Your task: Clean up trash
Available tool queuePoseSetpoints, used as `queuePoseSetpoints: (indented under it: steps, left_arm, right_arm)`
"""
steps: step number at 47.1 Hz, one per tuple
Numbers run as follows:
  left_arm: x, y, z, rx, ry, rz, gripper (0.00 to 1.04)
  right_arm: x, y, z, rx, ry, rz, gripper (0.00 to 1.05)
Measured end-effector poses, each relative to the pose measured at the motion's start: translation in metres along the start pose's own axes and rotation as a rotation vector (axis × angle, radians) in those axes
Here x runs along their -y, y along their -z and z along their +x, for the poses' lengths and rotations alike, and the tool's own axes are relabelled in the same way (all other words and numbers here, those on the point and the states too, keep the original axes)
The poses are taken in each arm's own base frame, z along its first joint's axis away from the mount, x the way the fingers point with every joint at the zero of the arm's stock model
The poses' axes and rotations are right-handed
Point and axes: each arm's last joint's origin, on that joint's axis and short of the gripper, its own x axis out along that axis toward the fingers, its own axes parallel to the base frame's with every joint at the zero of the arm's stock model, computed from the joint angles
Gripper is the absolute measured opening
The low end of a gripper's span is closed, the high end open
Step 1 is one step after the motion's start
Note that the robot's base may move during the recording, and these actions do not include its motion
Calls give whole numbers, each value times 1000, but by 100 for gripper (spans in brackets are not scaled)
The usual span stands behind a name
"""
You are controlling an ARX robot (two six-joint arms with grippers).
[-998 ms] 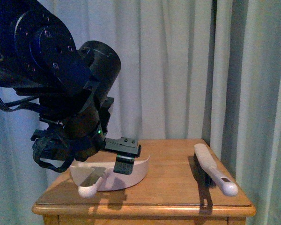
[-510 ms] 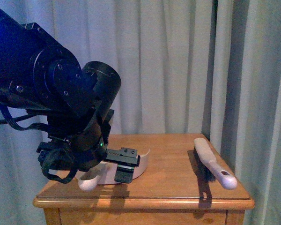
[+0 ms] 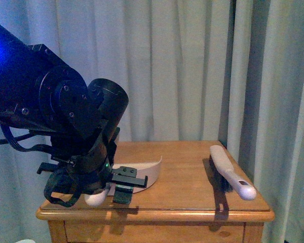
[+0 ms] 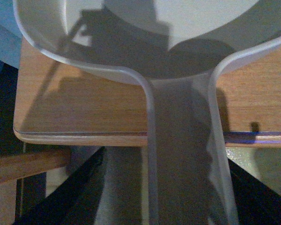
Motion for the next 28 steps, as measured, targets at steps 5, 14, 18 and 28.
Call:
queuePoseSetpoints:
  steps: [5, 14, 18, 28]
  left_arm:
    - [0, 0, 0, 5, -1, -1, 52]
    - [3, 3, -2, 35, -11, 6, 27]
    - [3, 4, -8, 67, -11, 11, 27]
    - [2, -1, -34, 257, -47, 43, 27]
  right_arm:
    - [0, 0, 0, 0, 0, 0, 97]
    - [0, 0, 0, 0, 0, 0, 97]
    - [0, 0, 0, 0, 0, 0, 97]
    - [0, 0, 0, 0, 0, 0, 97]
